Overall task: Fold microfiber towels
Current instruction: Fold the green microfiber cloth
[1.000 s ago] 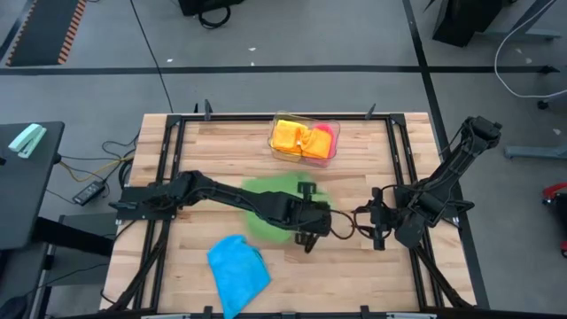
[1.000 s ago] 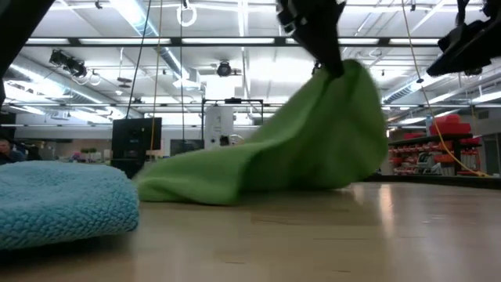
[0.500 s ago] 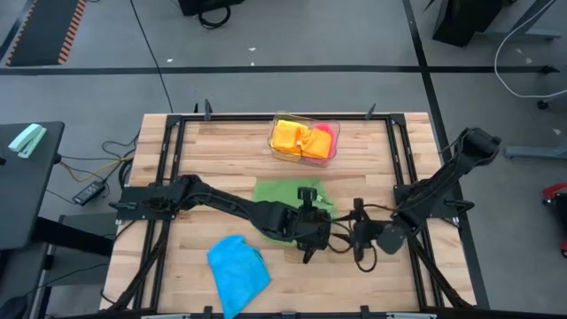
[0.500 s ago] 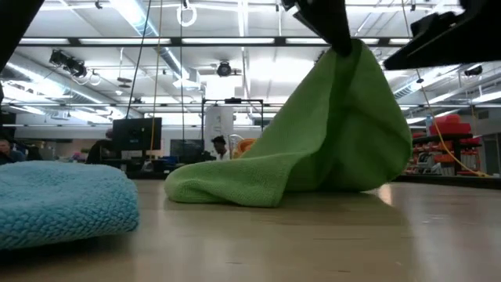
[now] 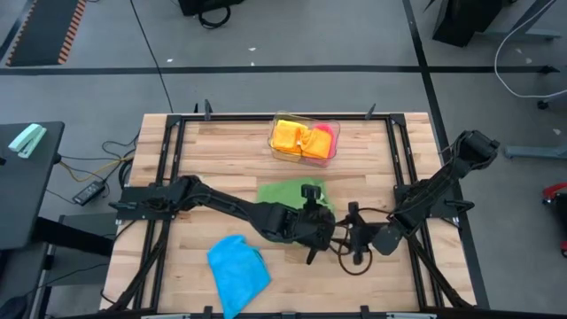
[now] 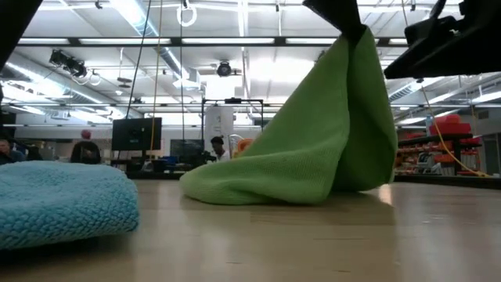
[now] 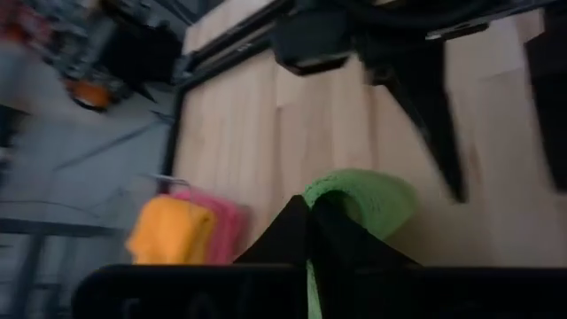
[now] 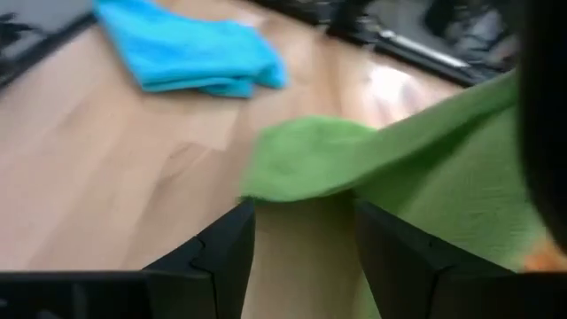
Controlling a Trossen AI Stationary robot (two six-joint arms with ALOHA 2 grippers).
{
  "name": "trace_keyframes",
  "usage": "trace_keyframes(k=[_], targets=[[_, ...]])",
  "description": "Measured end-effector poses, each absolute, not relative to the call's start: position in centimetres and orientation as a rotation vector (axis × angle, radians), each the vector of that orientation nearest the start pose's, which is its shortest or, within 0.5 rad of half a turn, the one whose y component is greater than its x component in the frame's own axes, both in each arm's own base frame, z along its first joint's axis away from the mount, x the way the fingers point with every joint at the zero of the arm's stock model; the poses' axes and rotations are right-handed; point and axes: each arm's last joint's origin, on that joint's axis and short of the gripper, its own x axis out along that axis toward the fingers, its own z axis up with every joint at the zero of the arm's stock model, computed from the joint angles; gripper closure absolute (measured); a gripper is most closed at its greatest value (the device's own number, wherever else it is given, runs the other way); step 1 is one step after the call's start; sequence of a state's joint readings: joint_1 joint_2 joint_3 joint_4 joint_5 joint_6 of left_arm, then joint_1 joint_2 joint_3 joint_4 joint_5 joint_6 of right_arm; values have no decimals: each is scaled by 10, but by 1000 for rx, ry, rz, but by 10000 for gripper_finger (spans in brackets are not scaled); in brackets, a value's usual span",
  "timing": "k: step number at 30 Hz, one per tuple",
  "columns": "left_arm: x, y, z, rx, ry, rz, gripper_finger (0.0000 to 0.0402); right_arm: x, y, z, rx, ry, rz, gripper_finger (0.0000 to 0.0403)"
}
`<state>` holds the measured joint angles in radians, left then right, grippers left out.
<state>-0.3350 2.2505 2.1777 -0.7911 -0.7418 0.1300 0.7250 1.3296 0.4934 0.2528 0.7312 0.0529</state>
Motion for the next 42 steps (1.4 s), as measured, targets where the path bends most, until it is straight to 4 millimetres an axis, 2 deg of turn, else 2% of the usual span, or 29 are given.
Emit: trace_keyframes(k=[5, 13, 21, 26, 30, 37, 42], targets=[[462, -160, 290, 662, 734, 444, 374, 193, 146, 169, -346, 437, 13, 205], [450, -173, 300, 722, 716, 481, 393, 185, 156, 176, -407, 389, -1, 205], [445, -179, 302, 735, 716, 469, 359, 176, 183, 228, -511, 236, 100, 205], [442, -185, 301, 747, 718, 455, 382, 172, 186, 278, -527, 116, 119, 205], [438, -192, 301, 767, 720, 435, 393, 164, 179, 299, -478, 132, 145, 205], [439, -191, 301, 756, 717, 439, 359, 153, 169, 300, -309, 211, 242, 205], [438, -191, 301, 759, 721, 439, 368, 152, 169, 293, -278, 277, 280, 205]])
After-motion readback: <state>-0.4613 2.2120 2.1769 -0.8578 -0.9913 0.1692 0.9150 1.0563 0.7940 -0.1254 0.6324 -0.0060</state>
